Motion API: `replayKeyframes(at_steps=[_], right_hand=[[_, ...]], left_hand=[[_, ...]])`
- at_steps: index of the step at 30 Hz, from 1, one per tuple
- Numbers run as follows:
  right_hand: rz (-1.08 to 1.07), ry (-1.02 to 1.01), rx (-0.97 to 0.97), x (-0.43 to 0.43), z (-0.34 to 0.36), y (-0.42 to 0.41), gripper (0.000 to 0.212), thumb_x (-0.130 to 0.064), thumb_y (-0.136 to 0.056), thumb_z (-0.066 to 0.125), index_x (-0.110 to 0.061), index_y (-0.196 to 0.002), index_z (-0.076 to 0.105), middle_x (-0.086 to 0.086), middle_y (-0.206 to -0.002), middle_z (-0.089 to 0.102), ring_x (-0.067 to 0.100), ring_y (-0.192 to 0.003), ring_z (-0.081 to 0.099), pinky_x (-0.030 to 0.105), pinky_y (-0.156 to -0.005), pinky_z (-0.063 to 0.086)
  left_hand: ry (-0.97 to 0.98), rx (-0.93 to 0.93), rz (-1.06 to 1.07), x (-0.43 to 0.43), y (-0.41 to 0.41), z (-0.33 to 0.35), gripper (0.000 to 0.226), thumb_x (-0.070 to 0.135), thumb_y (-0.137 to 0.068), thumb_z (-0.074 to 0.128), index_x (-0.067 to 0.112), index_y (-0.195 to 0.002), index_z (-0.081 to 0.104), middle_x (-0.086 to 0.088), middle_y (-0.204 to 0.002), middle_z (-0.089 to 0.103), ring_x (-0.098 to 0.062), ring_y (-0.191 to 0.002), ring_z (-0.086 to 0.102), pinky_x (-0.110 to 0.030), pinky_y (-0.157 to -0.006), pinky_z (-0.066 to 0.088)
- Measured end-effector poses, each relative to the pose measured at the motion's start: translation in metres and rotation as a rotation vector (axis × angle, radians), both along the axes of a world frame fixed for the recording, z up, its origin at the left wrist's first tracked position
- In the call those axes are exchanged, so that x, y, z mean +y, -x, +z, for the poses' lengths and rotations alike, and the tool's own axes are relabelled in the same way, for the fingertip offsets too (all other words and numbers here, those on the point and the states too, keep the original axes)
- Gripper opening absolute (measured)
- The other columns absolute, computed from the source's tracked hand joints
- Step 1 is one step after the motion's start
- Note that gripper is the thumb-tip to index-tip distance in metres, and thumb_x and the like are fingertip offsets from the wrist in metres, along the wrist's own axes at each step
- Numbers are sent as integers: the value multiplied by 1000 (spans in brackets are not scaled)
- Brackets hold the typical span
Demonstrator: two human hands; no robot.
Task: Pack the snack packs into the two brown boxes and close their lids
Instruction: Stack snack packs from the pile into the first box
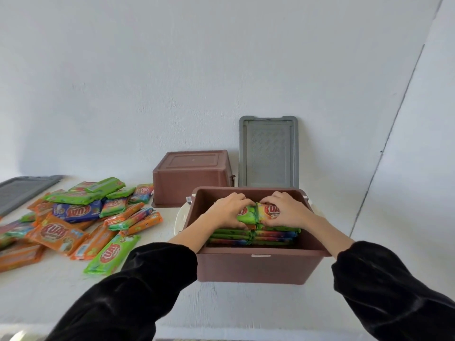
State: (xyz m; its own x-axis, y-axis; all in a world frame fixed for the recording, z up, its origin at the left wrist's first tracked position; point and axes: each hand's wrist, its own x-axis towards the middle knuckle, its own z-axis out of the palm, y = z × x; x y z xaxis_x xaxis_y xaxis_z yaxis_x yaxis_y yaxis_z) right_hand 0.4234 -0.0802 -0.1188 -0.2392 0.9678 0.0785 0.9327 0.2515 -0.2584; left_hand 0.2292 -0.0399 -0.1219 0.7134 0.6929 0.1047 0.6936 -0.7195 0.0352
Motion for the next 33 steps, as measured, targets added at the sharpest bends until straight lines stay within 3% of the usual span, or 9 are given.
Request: replayKeyframes(at_steps=[4,8,13,17,22,29,33], right_hand=[[-16,-57,-36,-4,-2,3,63,-41,-75,68,-27,-132,48,0,-120,41,14,-114,41,35,-91,47],[12,-70,-50,-5,-2,5,60,-41,-78,65,-23,-133,48,2,-116,41,14,-110,42,28,-91,46],[20,-34,69,-3,1,4,48,-45,-83,63,-27,-126,55,1,-108,46,16,-108,46,25,-90,40],[18,-102,173,1,15,15,40,-38,-84,64,-26,-122,58,-1,-105,49,18,-108,50,28,-88,41],[114,-105,195,19,48,63,48,-41,-82,65,-28,-127,52,3,-109,46,19,-110,45,31,-89,38],[317,-79,222,56,65,186,51,-39,-80,69,-26,-127,53,8,-112,49,22,-109,45,33,-92,37],[402,-14,182,77,54,261,52,-40,-79,69,-22,-126,54,7,-103,49,22,-103,48,33,-85,39]], left_hand=[[-12,-46,7,0,3,-1,65,37,-73,74,17,-129,46,-3,-127,47,-20,-118,41,-41,-91,46],[-39,-108,32,0,4,-3,66,39,-67,78,16,-123,51,-7,-121,39,-22,-114,38,-43,-84,49],[22,-94,72,0,9,0,68,42,-70,76,17,-127,49,-8,-121,42,-22,-115,38,-40,-94,43],[180,-378,124,-1,25,15,54,35,-75,74,11,-120,57,-10,-114,49,-19,-102,49,-26,-92,42],[18,-606,246,8,81,42,26,26,-84,67,11,-105,66,-10,-102,58,-13,-89,54,-28,-87,46],[-17,-660,630,4,224,57,23,16,-85,63,10,-106,66,-8,-97,57,-17,-87,56,-30,-86,48],[34,-624,966,-4,303,37,36,20,-87,61,9,-120,58,-14,-124,55,-27,-115,51,-35,-95,41]])
